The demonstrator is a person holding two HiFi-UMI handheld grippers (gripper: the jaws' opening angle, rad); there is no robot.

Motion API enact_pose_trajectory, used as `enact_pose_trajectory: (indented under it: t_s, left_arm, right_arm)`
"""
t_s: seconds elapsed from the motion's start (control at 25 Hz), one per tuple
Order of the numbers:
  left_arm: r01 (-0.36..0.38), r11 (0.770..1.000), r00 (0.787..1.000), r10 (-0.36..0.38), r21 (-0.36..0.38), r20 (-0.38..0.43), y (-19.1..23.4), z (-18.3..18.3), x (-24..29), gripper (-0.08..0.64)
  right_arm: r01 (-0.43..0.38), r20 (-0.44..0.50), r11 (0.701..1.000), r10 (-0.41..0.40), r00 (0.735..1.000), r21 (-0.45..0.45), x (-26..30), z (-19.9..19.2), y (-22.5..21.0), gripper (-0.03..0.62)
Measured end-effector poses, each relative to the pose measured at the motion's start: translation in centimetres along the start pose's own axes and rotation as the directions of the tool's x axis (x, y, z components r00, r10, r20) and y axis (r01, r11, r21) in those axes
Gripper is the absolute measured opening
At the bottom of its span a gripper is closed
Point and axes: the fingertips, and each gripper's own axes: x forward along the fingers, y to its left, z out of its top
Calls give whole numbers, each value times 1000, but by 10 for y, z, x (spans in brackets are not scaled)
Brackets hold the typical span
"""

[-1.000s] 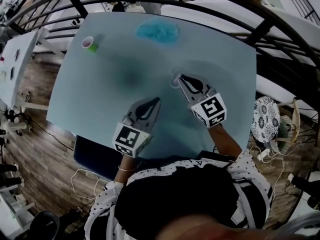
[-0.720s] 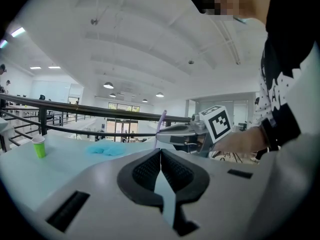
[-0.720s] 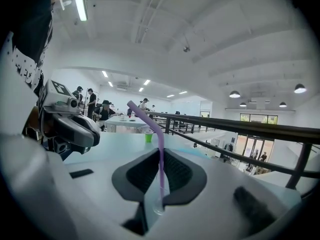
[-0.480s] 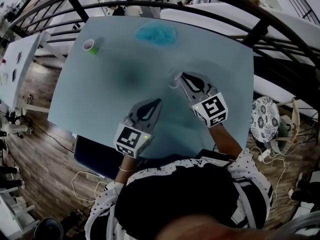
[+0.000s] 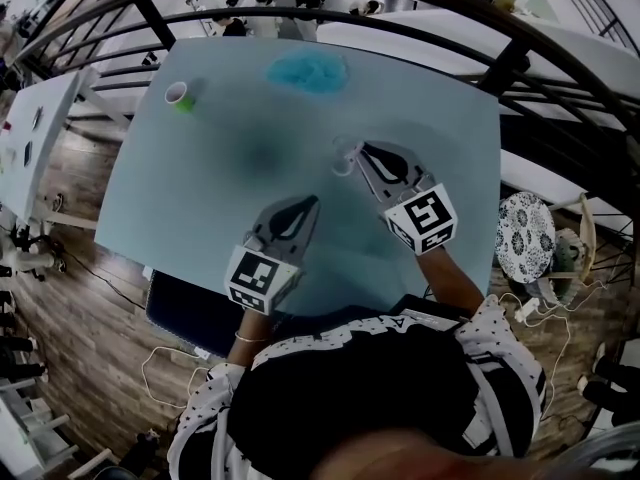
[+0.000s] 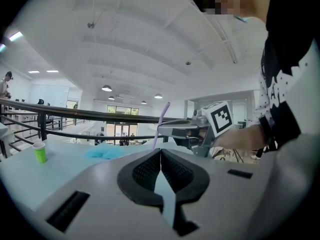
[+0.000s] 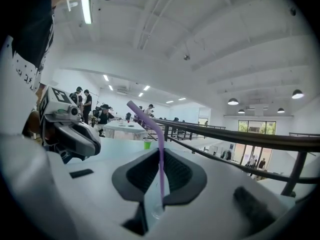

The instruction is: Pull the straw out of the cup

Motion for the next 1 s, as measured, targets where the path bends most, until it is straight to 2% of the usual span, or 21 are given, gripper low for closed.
enact_pose_trajectory:
  t_s: [1.0]
  left_arm:
    - [12,999,1000,-13,46,28,-27,11,1,11]
  right_arm:
    - [42,87,999,-40,995,-23,-46,31,-6,43]
